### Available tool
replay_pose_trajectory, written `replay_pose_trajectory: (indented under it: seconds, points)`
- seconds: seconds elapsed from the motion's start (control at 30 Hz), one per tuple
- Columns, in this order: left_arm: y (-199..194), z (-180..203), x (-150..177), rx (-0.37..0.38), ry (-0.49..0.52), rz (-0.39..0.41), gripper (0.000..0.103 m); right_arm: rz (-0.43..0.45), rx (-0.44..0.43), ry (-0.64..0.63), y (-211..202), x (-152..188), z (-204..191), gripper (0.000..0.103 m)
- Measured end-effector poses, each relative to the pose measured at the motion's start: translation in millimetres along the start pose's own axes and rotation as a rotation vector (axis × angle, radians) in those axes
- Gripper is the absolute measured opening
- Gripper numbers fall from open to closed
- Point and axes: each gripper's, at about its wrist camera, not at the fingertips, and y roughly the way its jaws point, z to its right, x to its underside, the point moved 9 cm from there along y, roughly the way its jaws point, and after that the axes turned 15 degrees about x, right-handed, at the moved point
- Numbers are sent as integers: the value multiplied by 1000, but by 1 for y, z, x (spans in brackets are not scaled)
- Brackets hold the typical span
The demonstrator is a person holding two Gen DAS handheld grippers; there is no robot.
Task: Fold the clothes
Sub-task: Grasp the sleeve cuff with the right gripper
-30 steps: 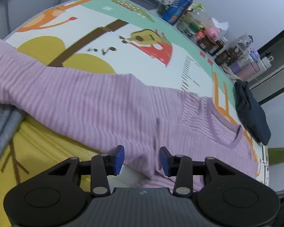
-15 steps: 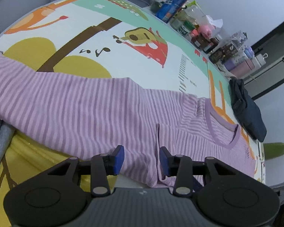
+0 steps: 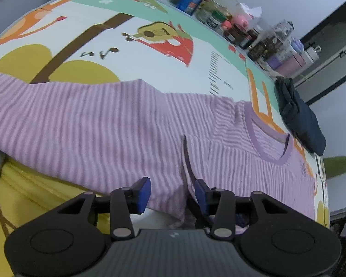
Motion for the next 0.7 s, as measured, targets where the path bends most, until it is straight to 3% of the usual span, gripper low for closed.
replay_pose_trajectory:
  seconds: [0.13,0.3,0.7]
  points:
    - [5,7,3,-13,23,-3,49,-21,-44,93,5,2,13,14]
    - [8,12,3,-5,16,-5,49,-21,-78,190,3,6,30,9]
    - [13,30,5,12,4,10,50,-111,-207,475,10,18,79,5]
